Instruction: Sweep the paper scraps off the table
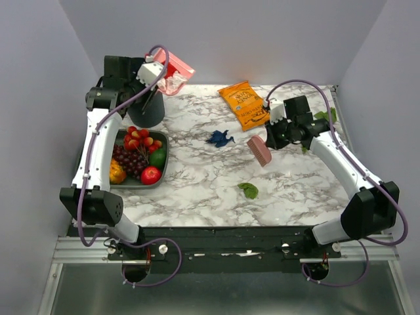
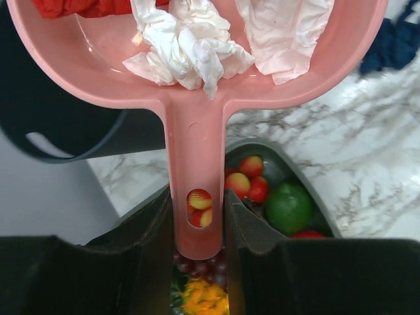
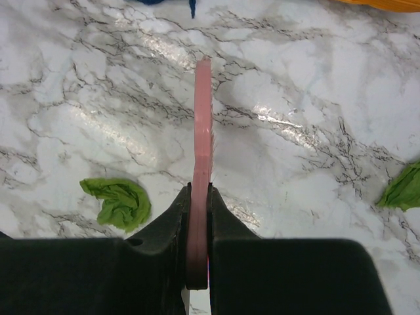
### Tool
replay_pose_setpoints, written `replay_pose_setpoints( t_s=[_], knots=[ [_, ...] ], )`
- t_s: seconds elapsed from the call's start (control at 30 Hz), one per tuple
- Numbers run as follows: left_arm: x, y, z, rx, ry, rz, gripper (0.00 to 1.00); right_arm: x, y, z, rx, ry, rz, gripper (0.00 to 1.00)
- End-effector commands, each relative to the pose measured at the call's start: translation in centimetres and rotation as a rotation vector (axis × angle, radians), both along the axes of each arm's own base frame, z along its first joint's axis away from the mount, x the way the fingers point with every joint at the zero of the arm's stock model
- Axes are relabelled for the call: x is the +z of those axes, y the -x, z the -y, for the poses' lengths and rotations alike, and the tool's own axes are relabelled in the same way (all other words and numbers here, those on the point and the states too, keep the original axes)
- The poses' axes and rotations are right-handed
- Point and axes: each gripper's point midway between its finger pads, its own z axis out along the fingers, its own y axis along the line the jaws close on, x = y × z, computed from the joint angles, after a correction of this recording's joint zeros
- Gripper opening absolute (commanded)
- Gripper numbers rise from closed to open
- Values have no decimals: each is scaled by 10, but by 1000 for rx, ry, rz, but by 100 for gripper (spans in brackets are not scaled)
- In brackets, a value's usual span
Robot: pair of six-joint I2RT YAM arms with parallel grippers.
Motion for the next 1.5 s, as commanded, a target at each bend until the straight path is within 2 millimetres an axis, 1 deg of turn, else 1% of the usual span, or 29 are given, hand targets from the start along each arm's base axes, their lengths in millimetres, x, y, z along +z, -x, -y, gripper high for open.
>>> replay_pose_setpoints(
  t_s=[0.0, 0.03, 0.07, 0.1, 0.13, 0.17, 0.2, 0.23, 0.27, 0.3, 0.4, 0.43, 0.5, 0.57, 0.6, 0.63, 0.7, 0.73, 0.8, 0.83, 0.87, 0.9, 1.07, 1.2, 1.27, 1.3, 1.33, 1.4, 1.47],
  knots=[
    [22, -26, -55, 183, -54, 49, 0, 7, 5, -4, 17, -32, 31, 1],
    [38, -31, -66, 218, -60, 85, 0, 7, 6, -4, 19, -35, 32, 1],
    [43, -35, -81, 270, -85, 98, 0, 7, 7, -4, 20, -36, 32, 1],
    [38, -43, -95, 312, -108, 85, 0, 2, 10, -4, 20, -35, 20, 0],
    [51, -47, -103, 338, -134, 119, 0, 2, 11, -4, 22, -37, 20, 0],
    [54, -49, -116, 384, -176, 124, 0, 2, 13, -4, 22, -39, 20, 1],
    [49, -56, -123, 400, -204, 111, 0, 0, 14, -3, 23, -39, 15, 1],
    [55, -59, -131, 407, -254, 131, 0, -2, 16, -3, 22, -42, 9, 1],
    [55, -61, -139, 427, -294, 132, 0, -3, 17, -3, 22, -41, 7, 1],
    [51, -63, -149, 452, -352, 119, 0, -2, 18, -3, 21, -46, 7, 1],
    [48, -66, -173, 483, -510, 108, 0, -2, 20, -3, 23, -51, 5, 1],
    [45, -68, -178, 487, -544, 108, 0, -2, 20, -4, 23, -53, 5, 1],
    [48, -69, -188, 476, -641, 110, 0, -3, 21, -3, 26, -49, 6, 0],
    [56, -72, -200, 516, -716, 138, 0, -5, 22, -2, 26, -46, 3, 1],
    [65, -73, -204, 504, -767, 156, 0, -5, 22, -2, 24, -46, 3, 1],
    [73, -75, -210, 534, -804, 184, 0, -6, 22, -2, 25, -47, 2, 1],
    [86, -76, -213, 534, -852, 219, 0, -7, 23, -2, 24, -51, -1, 1],
    [93, -80, -214, 521, -899, 247, 0, -7, 23, -2, 24, -51, -1, 0],
    [105, -79, -218, 518, -969, 278, 0, -8, 23, -1, 25, -48, -2, 1],
    [104, -83, -220, 489, -1041, 296, 0, -8, 23, -2, 26, -50, -3, 0],
    [105, -84, -221, 484, -1070, 306, 0, -9, 23, -1, 25, -49, -4, 1],
    [111, -81, -221, 483, -1086, 329, 0, -9, 23, 0, 22, -49, -4, 1],
    [112, -85, -215, 445, -1141, 350, 0, -8, 24, -1, 28, -54, -1, 1],
    [122, -84, -210, 465, -1159, 399, 0, -9, 27, 1, 27, -51, -2, 1],
    [117, -85, -205, 447, -1176, 411, 0, -10, 29, 2, 26, -52, -6, 1],
    [121, -82, -205, 434, -1214, 416, 0, -12, 31, 2, 26, -52, -9, 0],
    [113, -84, -203, 425, -1231, 431, 0, -12, 32, 2, 28, -54, -10, 1],
    [111, -82, -200, 398, -1270, 440, 0, -12, 32, 2, 26, -57, -11, 0],
    [111, -85, -196, 363, -1317, 470, 0, -12, 33, 2, 25, -59, -12, 1]
  ],
)
